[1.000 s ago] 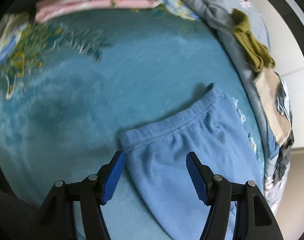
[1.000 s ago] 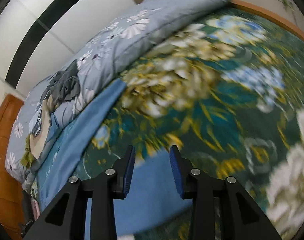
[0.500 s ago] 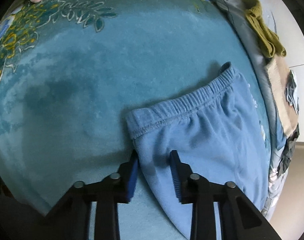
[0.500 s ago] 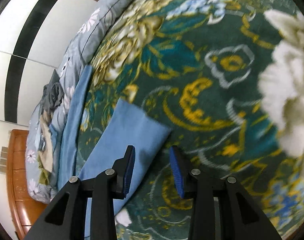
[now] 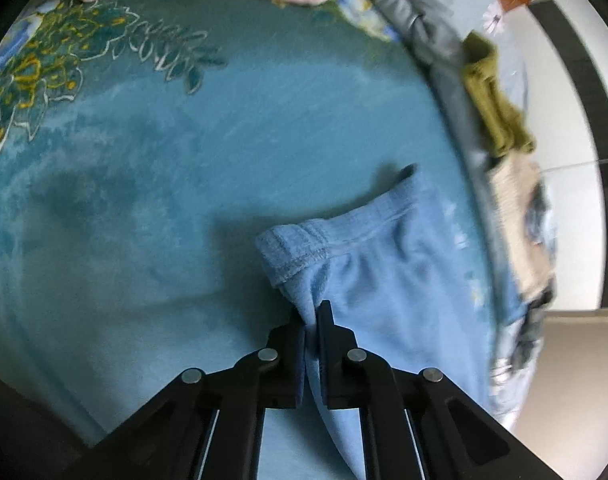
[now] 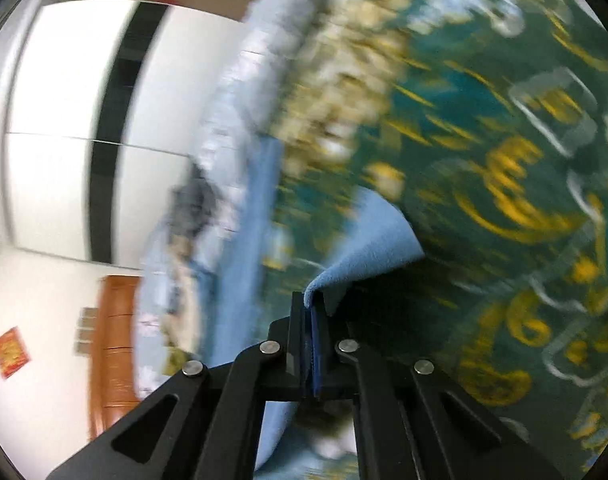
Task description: Fold clothes
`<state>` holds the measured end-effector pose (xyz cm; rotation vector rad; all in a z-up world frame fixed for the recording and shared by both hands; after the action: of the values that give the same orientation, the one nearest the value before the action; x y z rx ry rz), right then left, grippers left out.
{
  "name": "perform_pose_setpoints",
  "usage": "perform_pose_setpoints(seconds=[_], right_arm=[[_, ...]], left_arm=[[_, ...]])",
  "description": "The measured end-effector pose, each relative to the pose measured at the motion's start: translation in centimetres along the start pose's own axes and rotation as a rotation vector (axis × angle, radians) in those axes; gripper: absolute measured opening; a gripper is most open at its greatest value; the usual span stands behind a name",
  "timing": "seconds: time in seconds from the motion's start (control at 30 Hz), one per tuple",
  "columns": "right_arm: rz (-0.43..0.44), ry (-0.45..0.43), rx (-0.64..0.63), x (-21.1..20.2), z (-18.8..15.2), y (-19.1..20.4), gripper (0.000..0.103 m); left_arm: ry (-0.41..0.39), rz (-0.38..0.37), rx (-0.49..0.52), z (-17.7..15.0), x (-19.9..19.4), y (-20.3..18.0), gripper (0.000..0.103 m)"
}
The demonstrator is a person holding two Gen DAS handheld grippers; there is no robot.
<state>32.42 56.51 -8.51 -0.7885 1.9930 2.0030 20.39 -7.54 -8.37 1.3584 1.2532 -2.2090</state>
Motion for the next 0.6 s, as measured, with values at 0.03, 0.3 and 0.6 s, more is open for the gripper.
perform_pose_setpoints(seconds=[0.03, 0.3, 0.6], right_arm=[[0.03, -0.001, -0.02, -0.3, 0.1, 1.4, 0.002], [0.152, -0.007, -0.074, 0.1, 1.5, 8.6, 0.002], [-0.015, -0.035, -0.12, 12.2, 6.5, 15.6, 0.002]], left_arm=[[-0.012, -0.028, -0.012, 0.2, -0.5, -0.4, 0.005], [-0.051, -0.167, -0.022, 3.5, -3.0, -5.7, 0.006], [0.05, -0.123, 0.042, 10.0, 5.5, -10.9, 0.006]])
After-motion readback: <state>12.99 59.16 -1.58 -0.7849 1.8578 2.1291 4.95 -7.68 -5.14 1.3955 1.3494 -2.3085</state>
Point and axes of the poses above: each gripper's, at about its wrist camera, not at the fingertips, and x roughly the way its jaws point, y to its left, z to its top, the point moved 6 cm from there along x, roughly the way its jaws point, and after that the axes turned 14 degrees about x, right-handed, at the moved point
